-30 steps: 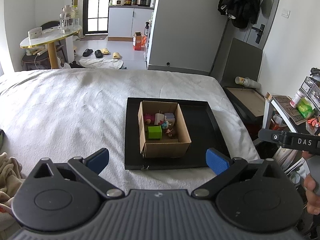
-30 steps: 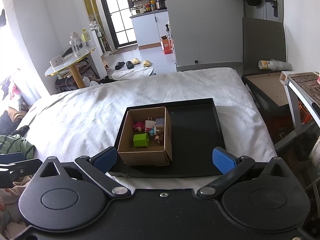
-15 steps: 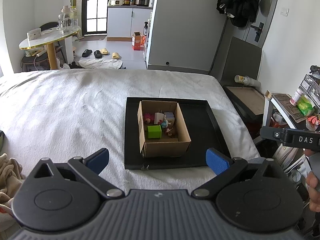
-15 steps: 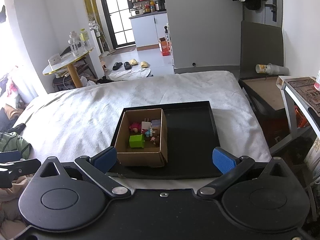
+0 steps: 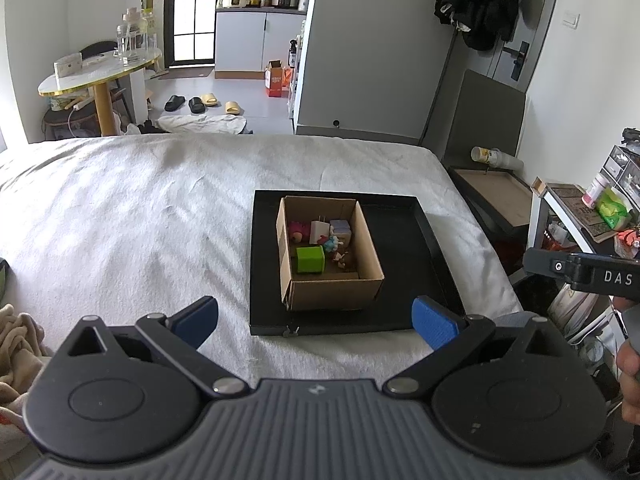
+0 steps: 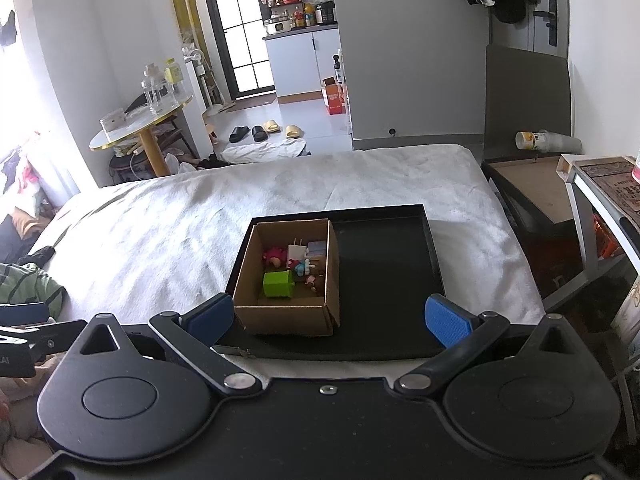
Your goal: Organize rigid objects
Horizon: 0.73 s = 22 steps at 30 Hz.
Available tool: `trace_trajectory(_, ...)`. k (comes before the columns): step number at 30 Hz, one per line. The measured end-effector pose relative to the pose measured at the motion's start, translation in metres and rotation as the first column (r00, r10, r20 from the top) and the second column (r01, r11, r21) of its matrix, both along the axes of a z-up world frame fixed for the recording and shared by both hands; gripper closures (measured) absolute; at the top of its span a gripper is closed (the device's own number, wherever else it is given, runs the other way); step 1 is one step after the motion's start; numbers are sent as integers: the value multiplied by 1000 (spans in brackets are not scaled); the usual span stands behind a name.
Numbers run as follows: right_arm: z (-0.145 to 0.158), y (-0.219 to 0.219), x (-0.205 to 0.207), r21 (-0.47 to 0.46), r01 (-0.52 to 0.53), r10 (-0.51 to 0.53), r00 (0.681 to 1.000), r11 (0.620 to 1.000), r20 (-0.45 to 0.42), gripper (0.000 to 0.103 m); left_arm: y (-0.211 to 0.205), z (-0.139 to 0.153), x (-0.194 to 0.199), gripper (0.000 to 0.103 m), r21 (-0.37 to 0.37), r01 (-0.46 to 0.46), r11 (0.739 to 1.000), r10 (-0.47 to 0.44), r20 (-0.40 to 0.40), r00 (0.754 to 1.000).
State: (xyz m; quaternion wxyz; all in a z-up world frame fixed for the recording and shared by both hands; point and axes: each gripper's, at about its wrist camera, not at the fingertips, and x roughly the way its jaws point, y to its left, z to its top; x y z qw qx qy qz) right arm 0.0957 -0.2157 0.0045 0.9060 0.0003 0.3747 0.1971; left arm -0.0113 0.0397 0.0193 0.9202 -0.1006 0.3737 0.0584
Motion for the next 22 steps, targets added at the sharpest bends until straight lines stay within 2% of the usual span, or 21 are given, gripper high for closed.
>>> trace_trajectory(22, -8, 1, 3, -11, 15, -15, 1000, 1000, -19, 0, -4, -6, 3, 1, 6, 24, 1000, -24, 10, 1000)
